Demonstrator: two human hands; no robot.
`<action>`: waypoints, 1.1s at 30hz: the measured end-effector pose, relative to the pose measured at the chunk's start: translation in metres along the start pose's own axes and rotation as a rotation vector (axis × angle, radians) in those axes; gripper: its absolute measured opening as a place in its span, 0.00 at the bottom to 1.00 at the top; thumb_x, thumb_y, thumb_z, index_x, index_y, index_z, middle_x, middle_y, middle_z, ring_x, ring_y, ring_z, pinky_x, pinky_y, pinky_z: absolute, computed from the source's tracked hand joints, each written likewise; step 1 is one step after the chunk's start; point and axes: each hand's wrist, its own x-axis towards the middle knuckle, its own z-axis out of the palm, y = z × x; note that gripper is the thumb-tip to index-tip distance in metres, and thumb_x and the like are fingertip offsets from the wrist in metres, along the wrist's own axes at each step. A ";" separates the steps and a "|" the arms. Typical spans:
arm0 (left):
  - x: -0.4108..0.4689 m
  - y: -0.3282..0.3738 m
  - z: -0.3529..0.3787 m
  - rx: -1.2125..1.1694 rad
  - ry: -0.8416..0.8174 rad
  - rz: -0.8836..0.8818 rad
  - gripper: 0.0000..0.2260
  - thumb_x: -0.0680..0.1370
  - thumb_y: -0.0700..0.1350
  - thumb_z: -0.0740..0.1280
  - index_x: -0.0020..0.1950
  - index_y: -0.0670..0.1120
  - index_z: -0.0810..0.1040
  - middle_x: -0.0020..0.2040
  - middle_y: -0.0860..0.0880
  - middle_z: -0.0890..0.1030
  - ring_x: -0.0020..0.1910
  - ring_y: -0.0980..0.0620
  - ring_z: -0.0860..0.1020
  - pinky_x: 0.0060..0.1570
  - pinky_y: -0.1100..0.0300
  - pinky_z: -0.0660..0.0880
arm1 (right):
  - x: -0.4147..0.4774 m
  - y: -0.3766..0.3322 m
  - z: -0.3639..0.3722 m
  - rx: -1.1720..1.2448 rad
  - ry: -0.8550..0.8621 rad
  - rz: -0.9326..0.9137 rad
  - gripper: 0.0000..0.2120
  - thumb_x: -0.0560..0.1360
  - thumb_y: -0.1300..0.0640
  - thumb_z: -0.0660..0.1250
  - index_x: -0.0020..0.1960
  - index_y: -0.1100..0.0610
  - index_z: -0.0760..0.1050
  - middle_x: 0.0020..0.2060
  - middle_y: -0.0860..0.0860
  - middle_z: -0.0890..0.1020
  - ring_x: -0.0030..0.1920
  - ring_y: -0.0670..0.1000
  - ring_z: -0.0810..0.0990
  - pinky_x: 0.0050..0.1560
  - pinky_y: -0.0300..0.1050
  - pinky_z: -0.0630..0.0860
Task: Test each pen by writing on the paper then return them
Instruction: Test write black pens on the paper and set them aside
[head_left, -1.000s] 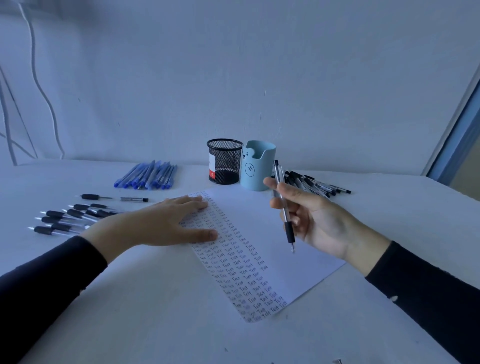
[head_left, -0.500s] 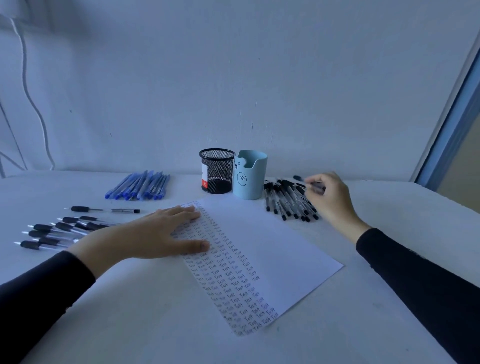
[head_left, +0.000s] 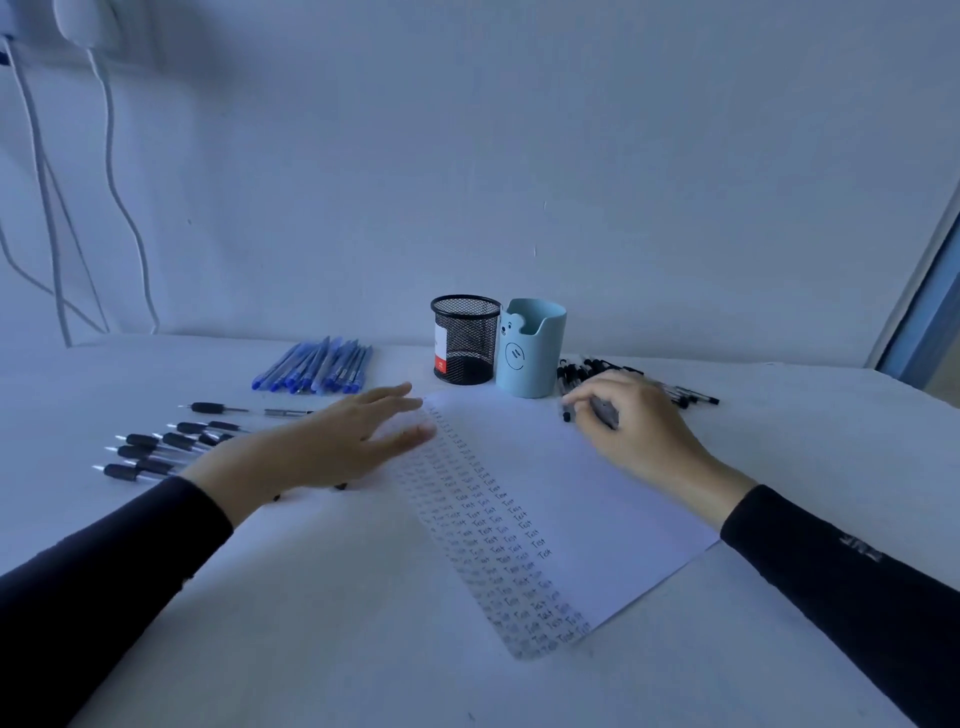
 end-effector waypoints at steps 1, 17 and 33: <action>0.001 -0.006 -0.004 0.015 0.051 0.002 0.33 0.74 0.70 0.52 0.76 0.57 0.61 0.77 0.58 0.59 0.72 0.53 0.65 0.71 0.53 0.61 | -0.002 -0.006 0.003 -0.004 -0.034 -0.043 0.09 0.74 0.55 0.64 0.46 0.52 0.83 0.44 0.44 0.82 0.44 0.46 0.77 0.50 0.46 0.73; 0.013 -0.084 -0.033 0.229 0.466 -0.056 0.07 0.78 0.41 0.68 0.54 0.44 0.84 0.49 0.44 0.83 0.48 0.43 0.80 0.50 0.55 0.73 | -0.010 -0.011 0.005 0.004 -0.126 -0.127 0.08 0.75 0.64 0.69 0.47 0.53 0.84 0.46 0.43 0.82 0.50 0.46 0.76 0.50 0.25 0.64; 0.013 0.009 0.008 -0.025 0.548 0.417 0.12 0.78 0.46 0.67 0.60 0.44 0.81 0.53 0.47 0.84 0.46 0.59 0.79 0.50 0.63 0.75 | -0.019 -0.060 0.021 -0.023 -0.446 0.040 0.31 0.67 0.26 0.59 0.62 0.41 0.79 0.57 0.40 0.76 0.61 0.43 0.69 0.65 0.44 0.63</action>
